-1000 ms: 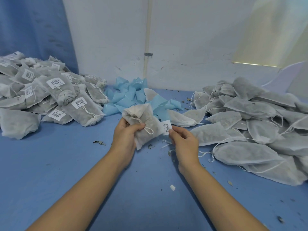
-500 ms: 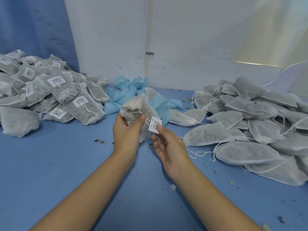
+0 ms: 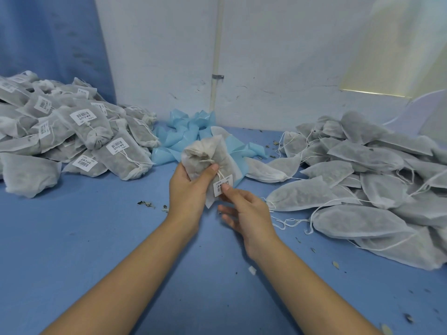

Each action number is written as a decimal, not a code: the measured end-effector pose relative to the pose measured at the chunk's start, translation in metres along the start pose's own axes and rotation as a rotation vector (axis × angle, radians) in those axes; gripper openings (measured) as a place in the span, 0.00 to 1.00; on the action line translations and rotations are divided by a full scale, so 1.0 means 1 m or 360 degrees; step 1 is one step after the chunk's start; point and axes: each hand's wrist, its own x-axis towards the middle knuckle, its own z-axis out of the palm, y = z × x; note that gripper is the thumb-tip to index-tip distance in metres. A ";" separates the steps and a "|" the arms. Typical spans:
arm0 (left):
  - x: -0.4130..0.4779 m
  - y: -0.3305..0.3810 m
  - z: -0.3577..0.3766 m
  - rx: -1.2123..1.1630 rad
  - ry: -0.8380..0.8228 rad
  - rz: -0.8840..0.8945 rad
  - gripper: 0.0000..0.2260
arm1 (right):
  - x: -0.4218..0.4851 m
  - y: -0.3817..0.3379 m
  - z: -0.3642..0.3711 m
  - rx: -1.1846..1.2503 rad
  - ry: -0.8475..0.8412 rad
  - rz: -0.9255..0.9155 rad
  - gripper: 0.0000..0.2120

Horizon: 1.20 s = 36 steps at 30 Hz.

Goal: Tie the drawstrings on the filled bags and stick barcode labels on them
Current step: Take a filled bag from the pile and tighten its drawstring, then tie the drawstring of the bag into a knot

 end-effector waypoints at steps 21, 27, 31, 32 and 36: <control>-0.005 -0.008 -0.002 0.0075 -0.0410 -0.0454 0.11 | 0.007 -0.003 -0.009 0.0321 -0.0093 -0.0330 0.14; -0.001 -0.007 -0.006 -0.0099 -0.0404 -0.0588 0.11 | 0.008 -0.005 -0.010 0.0399 -0.0093 -0.0267 0.11; 0.000 -0.007 -0.007 -0.0261 -0.0497 -0.0648 0.14 | 0.008 -0.005 -0.010 0.0490 -0.0142 -0.0237 0.09; 0.000 -0.006 -0.008 -0.0236 -0.0511 -0.0656 0.15 | 0.008 -0.004 -0.010 0.0504 -0.0141 -0.0229 0.10; -0.003 -0.005 -0.012 0.0379 -0.0568 -0.0475 0.15 | 0.010 -0.002 -0.012 0.0457 -0.0099 -0.0244 0.09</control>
